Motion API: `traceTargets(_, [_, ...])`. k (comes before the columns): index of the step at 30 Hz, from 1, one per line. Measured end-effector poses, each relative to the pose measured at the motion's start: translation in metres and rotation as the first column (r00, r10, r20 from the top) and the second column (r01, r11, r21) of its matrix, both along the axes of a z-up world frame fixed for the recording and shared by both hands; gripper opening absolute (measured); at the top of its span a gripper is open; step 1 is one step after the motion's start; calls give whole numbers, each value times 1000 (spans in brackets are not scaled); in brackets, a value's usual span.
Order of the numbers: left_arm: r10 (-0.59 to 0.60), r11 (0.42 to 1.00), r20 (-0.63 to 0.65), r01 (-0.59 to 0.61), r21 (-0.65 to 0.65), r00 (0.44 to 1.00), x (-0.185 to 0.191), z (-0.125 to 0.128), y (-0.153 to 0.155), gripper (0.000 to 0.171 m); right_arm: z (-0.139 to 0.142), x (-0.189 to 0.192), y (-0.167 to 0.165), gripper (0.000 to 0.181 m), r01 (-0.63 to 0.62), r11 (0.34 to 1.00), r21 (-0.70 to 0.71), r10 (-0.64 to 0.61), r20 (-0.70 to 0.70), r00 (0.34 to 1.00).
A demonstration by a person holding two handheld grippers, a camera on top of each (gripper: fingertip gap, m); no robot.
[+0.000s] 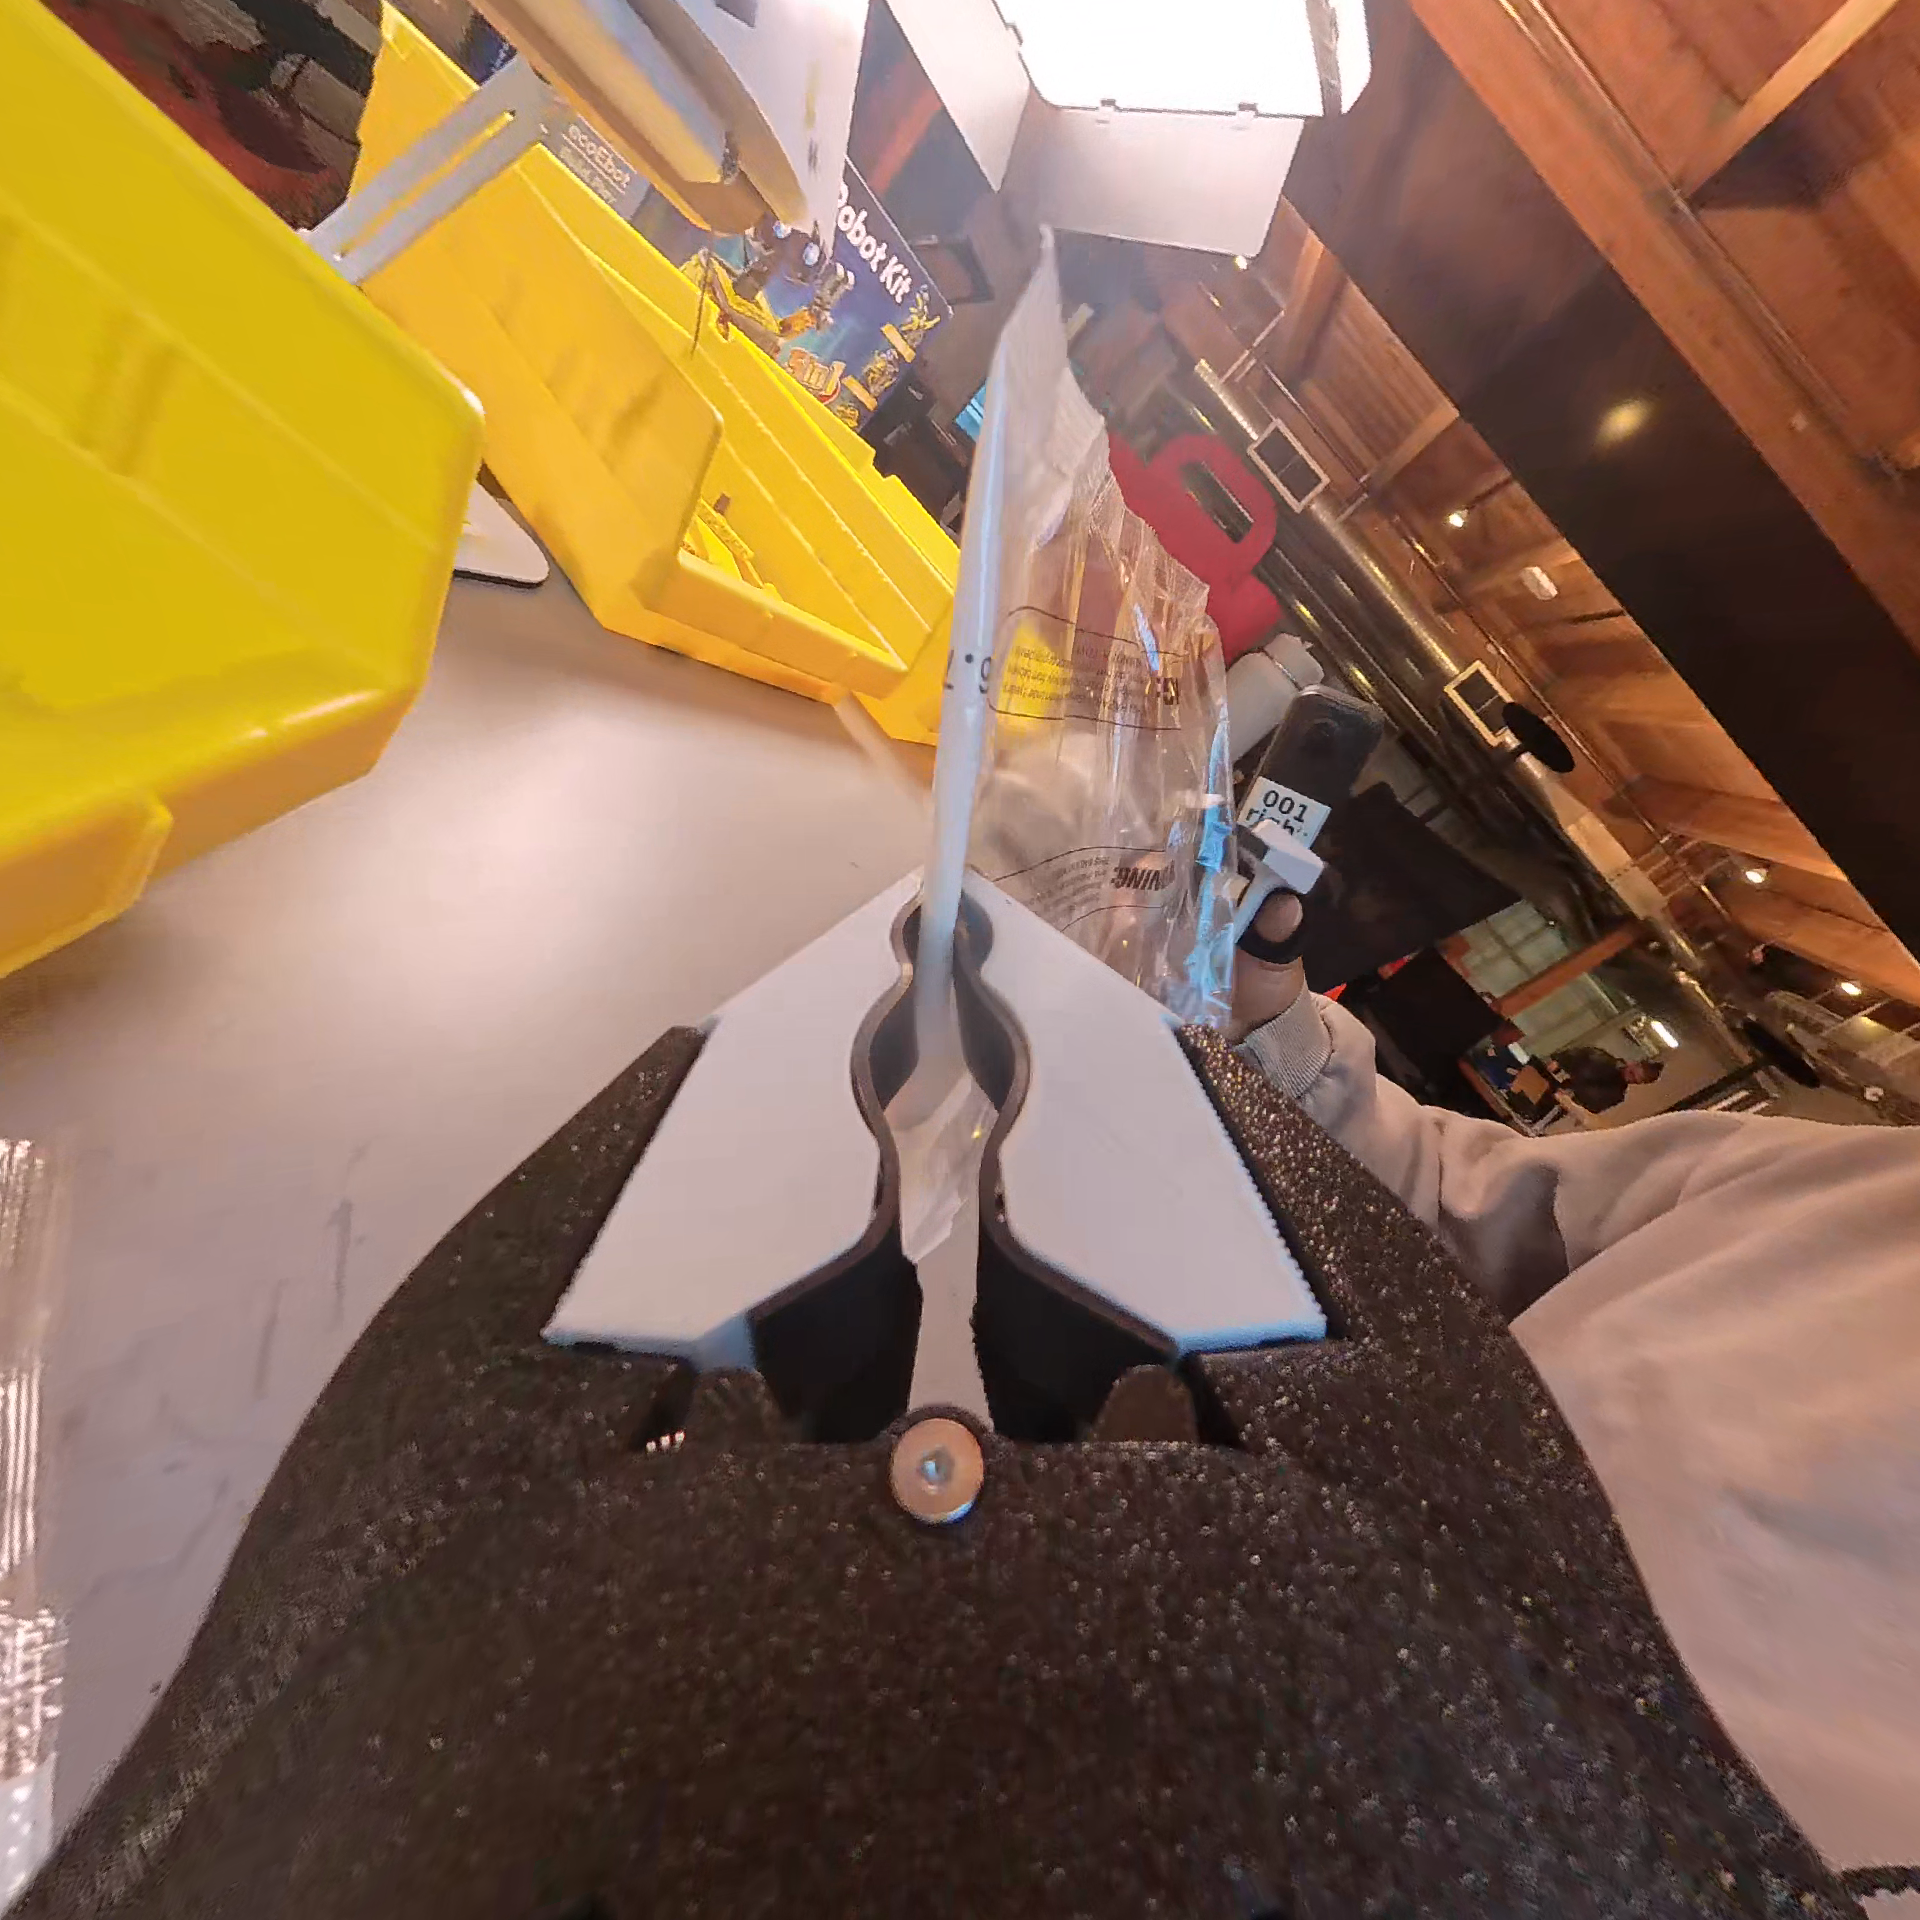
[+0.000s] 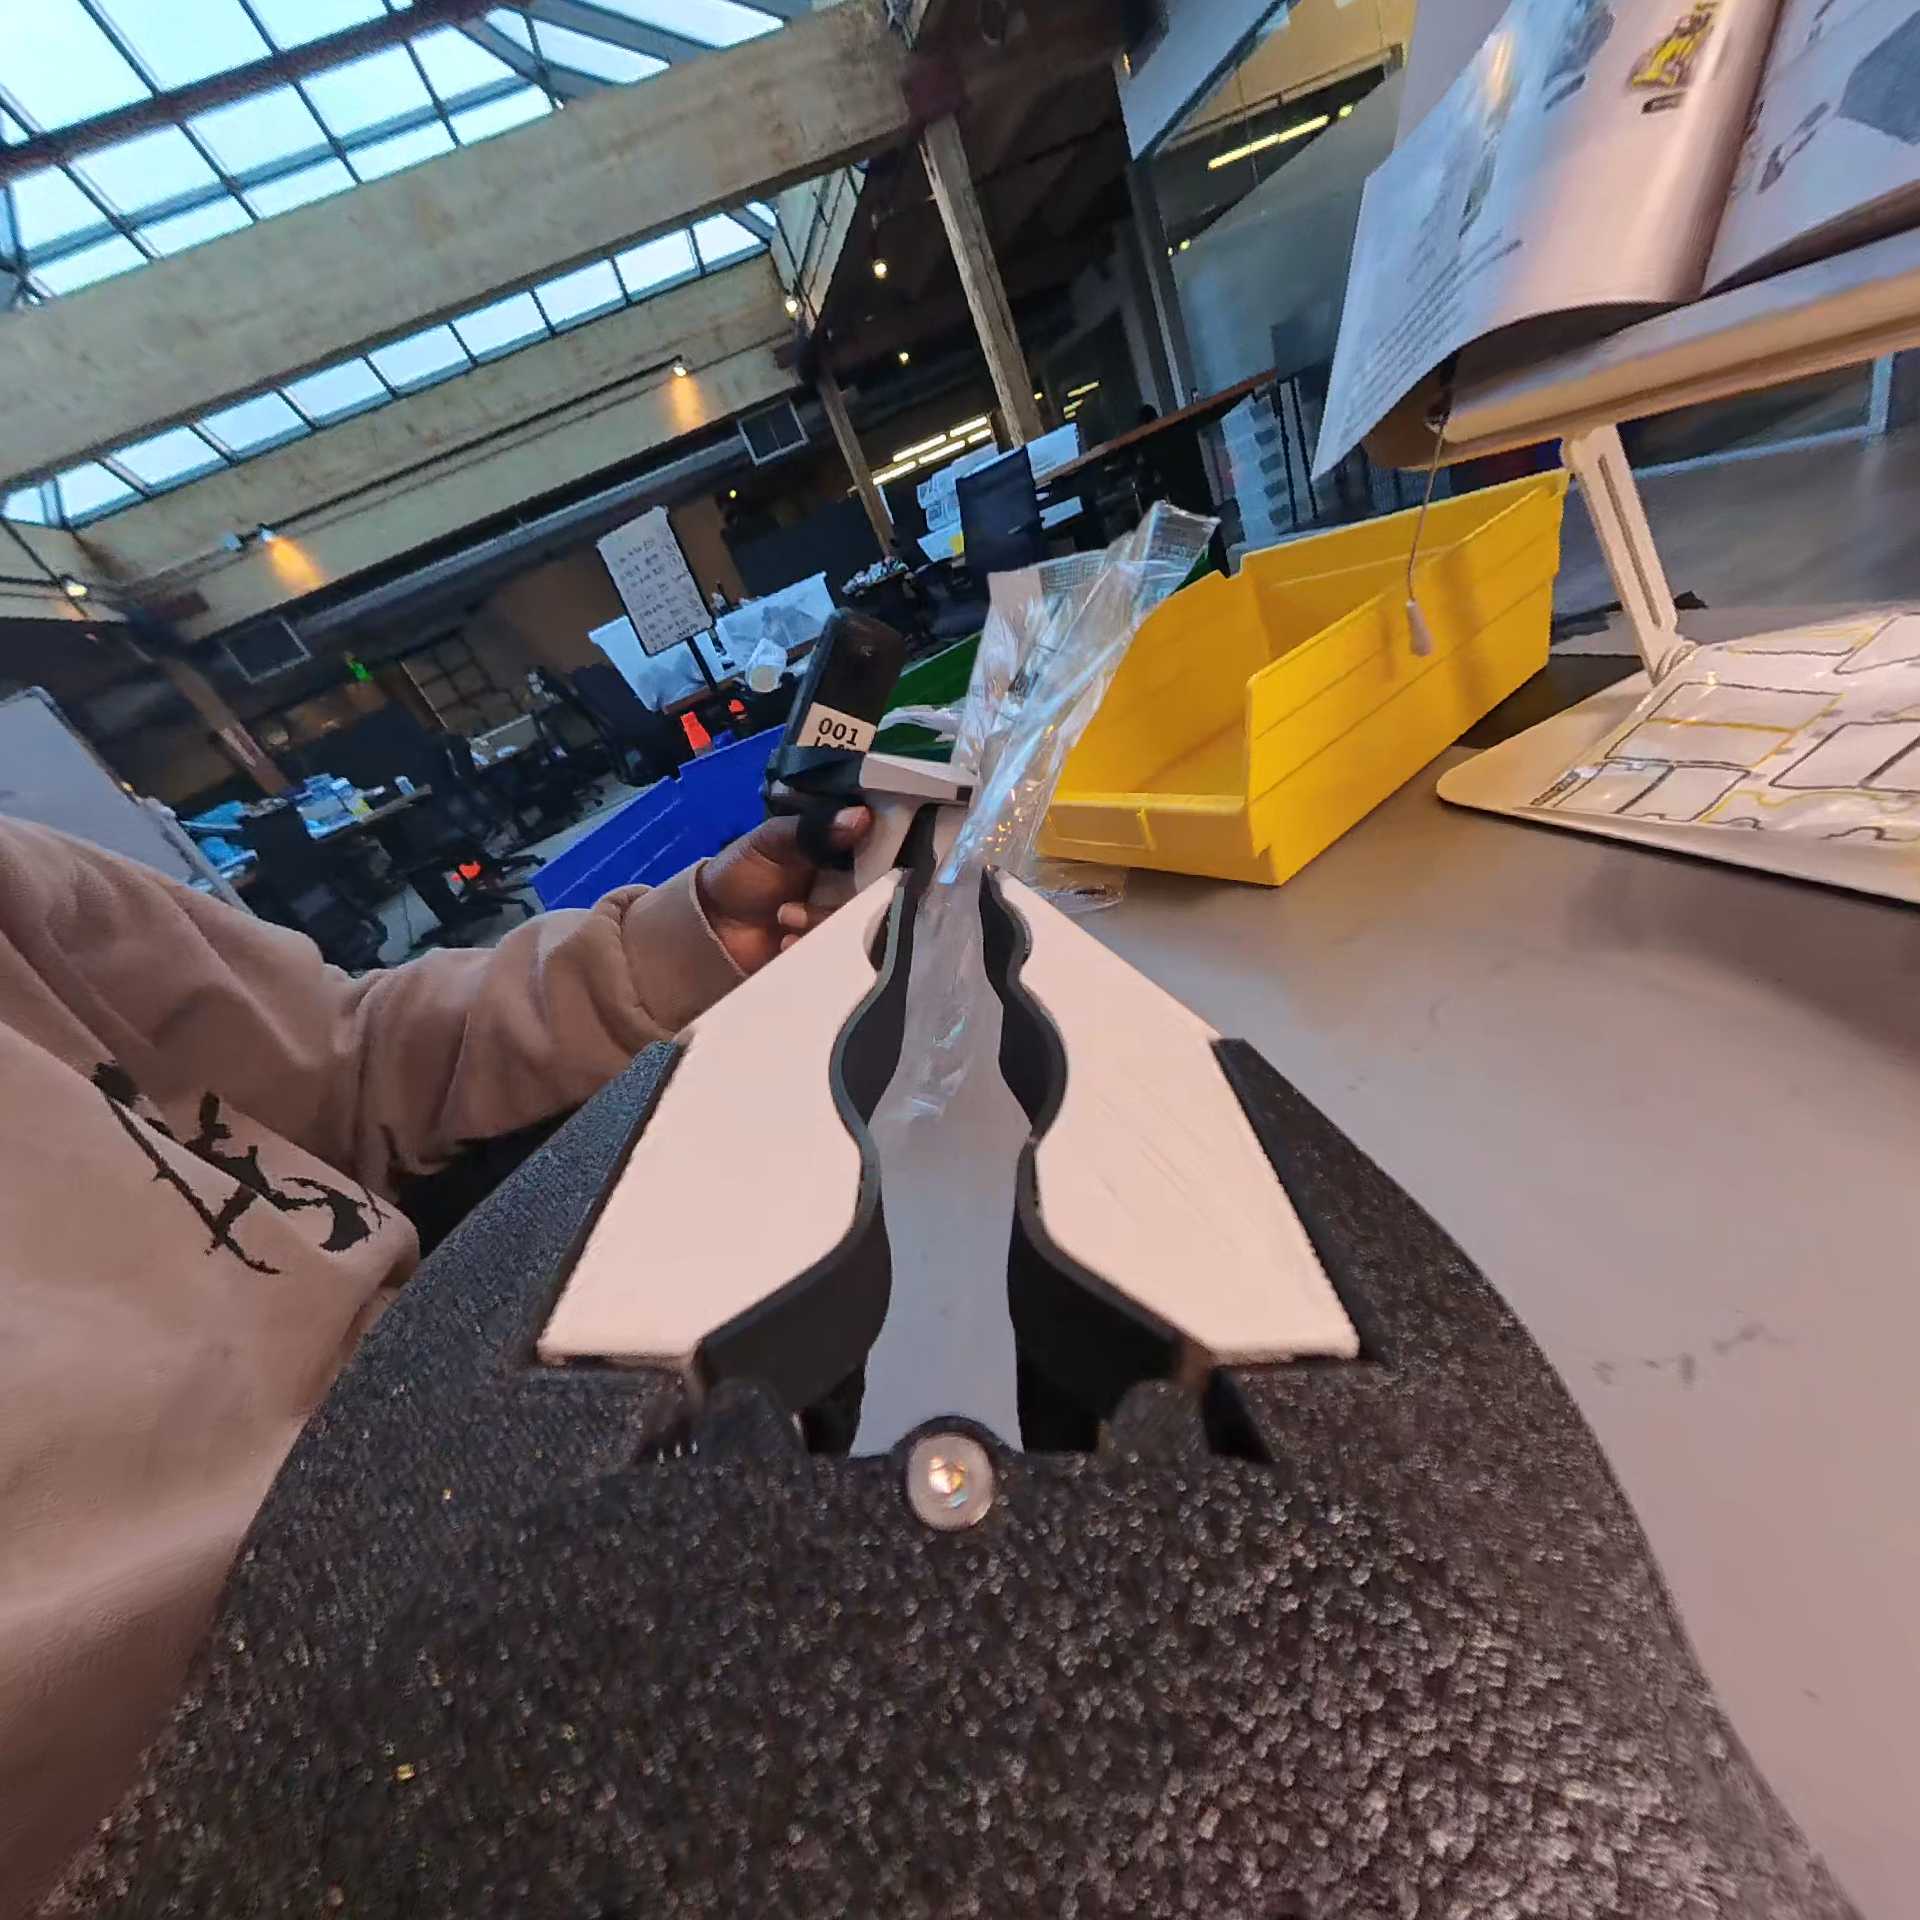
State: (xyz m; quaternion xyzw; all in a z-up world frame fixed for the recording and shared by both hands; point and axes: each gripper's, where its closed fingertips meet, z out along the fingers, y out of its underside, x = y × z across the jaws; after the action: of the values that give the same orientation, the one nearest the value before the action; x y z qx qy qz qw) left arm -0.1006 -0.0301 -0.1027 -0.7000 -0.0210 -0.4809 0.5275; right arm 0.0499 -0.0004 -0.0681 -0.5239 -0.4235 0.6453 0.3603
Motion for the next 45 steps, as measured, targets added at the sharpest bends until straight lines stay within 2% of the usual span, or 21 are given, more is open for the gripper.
traceTargets(3, [2,1000,1,-2,-4,1000,-1,0,0,0,6,4,6,11,10,1000,-20,-11,-30,999])
traceTargets(9, [-9,1000,5,9,8,1000,3,1,-1,0,2,7,0,4,-80,995,-64,78,-34,996])
traceTargets(12, [-55,998,26,54,43,998,11,9,-5,0,-7,6,21,19,35,996,-86,-34,9,999])
traceTargets(15, [-70,996,-11,71,49,997,15,8,-6,0,-13,11,47,49,168,983,-77,-165,45,985])
traceTargets(16, [-72,996,-9,72,49,997,16,8,-6,0,-17,11,50,52,178,982,-67,-173,70,982])
traceTargets(18, [-73,996,-7,73,43,997,17,6,-5,0,-28,8,44,48,139,989,-44,-132,126,983])
traceTargets(20, [-70,997,-10,70,31,998,18,3,-4,0,-32,4,30,20,78,997,-18,-74,139,988])
traceTargets(21, [-65,998,-12,66,23,998,17,1,-4,0,-29,4,27,11,74,997,6,-74,126,989])
traceTargets(24, [-41,999,-25,41,0,999,12,-4,-1,0,-12,7,19,0,60,995,79,-64,40,997])
traceTargets(27, [-32,999,-53,32,-13,998,13,-10,0,0,-7,8,6,0,-8,993,114,6,17,1000])
traceTargets(32, [-36,999,-73,36,1,997,14,-10,0,0,-9,4,-13,1,-56,970,237,51,30,998])
traceTargets(35, [-60,998,-74,63,30,995,20,-4,-3,0,-18,-1,-21,17,-78,959,273,58,80,995])
traceTargets(37, [-90,995,-76,93,43,993,26,-2,-5,0,-29,-5,-24,21,-94,951,295,55,139,989])
traceTargets(43, [-173,982,-98,179,56,980,41,-1,-13,0,-55,-9,-32,10,-144,896,420,27,272,962])
traceTargets(44, [-202,977,-97,208,55,975,46,-2,-15,0,-57,-11,-32,17,-138,893,428,12,284,959])
traceTargets(45, [-233,970,-101,239,51,967,53,-3,-18,0,-60,-12,-31,33,-129,890,437,-8,297,955])
